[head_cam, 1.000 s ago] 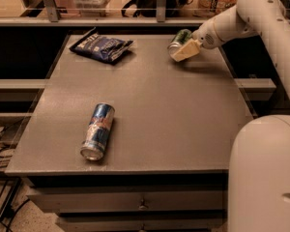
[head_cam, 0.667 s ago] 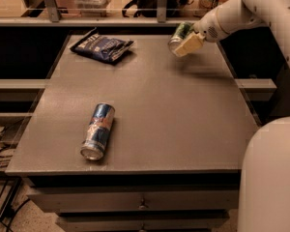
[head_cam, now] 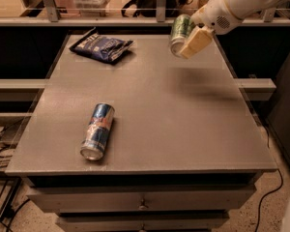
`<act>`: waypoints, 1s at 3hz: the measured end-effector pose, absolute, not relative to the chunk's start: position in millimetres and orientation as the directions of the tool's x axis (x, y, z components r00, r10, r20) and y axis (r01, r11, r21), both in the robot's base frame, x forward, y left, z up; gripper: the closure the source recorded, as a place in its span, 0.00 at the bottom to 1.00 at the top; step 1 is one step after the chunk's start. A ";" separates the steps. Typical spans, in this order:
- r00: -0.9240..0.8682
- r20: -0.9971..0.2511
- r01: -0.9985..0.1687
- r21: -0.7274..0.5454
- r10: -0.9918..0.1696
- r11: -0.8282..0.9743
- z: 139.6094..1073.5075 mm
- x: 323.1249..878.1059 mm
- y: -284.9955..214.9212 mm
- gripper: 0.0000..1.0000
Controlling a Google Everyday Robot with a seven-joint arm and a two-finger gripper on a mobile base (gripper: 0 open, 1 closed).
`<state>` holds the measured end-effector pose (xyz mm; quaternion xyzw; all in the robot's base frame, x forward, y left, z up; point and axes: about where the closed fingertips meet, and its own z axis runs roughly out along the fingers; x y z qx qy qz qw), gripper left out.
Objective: Move green can near redbull can
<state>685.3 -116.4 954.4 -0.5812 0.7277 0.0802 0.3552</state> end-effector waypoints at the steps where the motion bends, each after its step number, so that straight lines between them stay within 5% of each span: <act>1: -0.037 -0.535 -0.949 -0.246 -0.844 0.198 960.7 604.7 -118.4 1.00; 3: 0.014 -0.529 -0.972 -0.206 -0.848 0.113 946.4 589.4 -91.9 1.00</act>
Offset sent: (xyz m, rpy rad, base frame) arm -0.0582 -0.0020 0.0061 -0.0631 0.0513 0.0732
